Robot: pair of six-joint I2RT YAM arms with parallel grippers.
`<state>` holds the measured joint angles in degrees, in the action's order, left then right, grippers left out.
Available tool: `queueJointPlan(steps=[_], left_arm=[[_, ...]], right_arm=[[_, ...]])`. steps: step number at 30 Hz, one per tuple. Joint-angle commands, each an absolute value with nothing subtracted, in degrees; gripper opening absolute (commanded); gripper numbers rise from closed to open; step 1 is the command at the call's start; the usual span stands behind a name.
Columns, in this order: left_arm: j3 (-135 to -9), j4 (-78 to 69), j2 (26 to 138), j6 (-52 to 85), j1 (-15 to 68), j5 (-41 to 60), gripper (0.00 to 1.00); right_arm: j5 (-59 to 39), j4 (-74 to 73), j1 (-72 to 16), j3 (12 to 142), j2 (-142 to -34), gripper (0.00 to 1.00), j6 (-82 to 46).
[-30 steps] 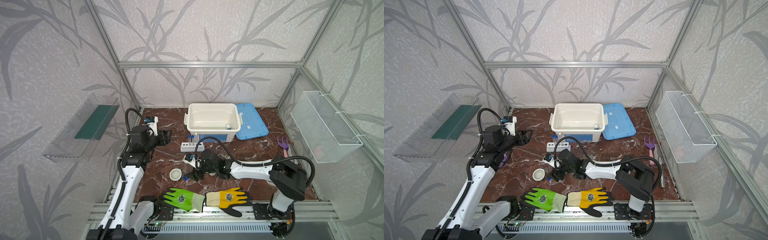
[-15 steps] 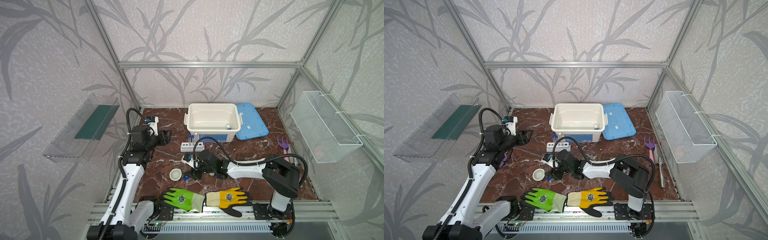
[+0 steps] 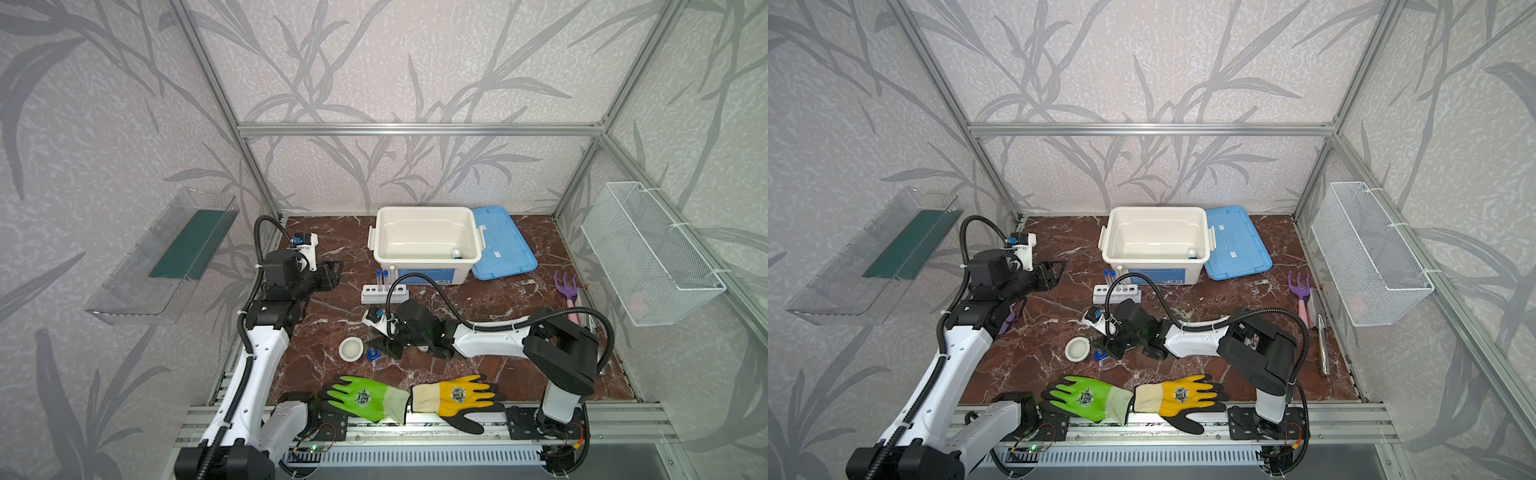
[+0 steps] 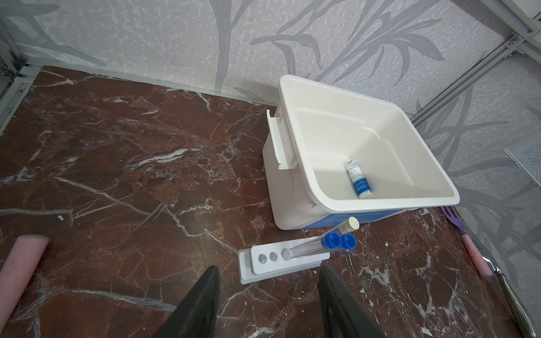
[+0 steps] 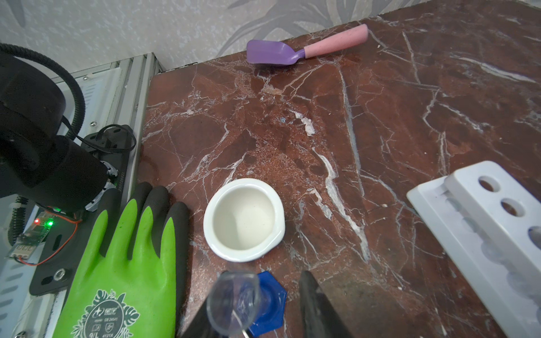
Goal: Organize the chemistry lab equipment
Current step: 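Lower the right gripper and close it on the cylinder's top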
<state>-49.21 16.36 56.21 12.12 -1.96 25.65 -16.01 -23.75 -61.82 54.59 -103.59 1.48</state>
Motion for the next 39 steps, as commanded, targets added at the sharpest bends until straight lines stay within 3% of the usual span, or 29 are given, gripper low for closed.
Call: queueJointPlan(steps=[1, 8, 25, 28, 34, 39], left_arm=[[-49.8, 17.3, 56.4, 11.5, -2.3, 26.4, 0.54], [-49.9, 17.4, 56.4, 11.3, -2.3, 26.3, 0.54], [-50.2, 17.7, 56.1, 11.1, -2.3, 26.4, 0.54], [-50.2, 17.9, 55.9, 10.8, -2.3, 26.4, 0.53], [-50.4, 18.0, 56.3, 10.5, -2.3, 26.5, 0.53], [-50.4, 17.7, 56.8, 10.6, -2.3, 26.9, 0.53]], right_arm=[[-16.3, -25.5, -62.0, 55.6, -103.6, 0.36, 1.2], [-16.4, -25.7, -61.9, 55.0, -102.7, 0.27, 1.0], [-15.6, -5.6, -61.2, 61.1, -92.0, 0.27, 7.4], [-18.5, -5.9, -61.1, 59.7, -91.4, 0.32, 6.9], [-17.0, -5.8, -61.1, 54.3, -88.3, 0.52, 11.2], [-18.1, -10.4, -61.2, 54.0, -92.3, 0.6, 10.9]])
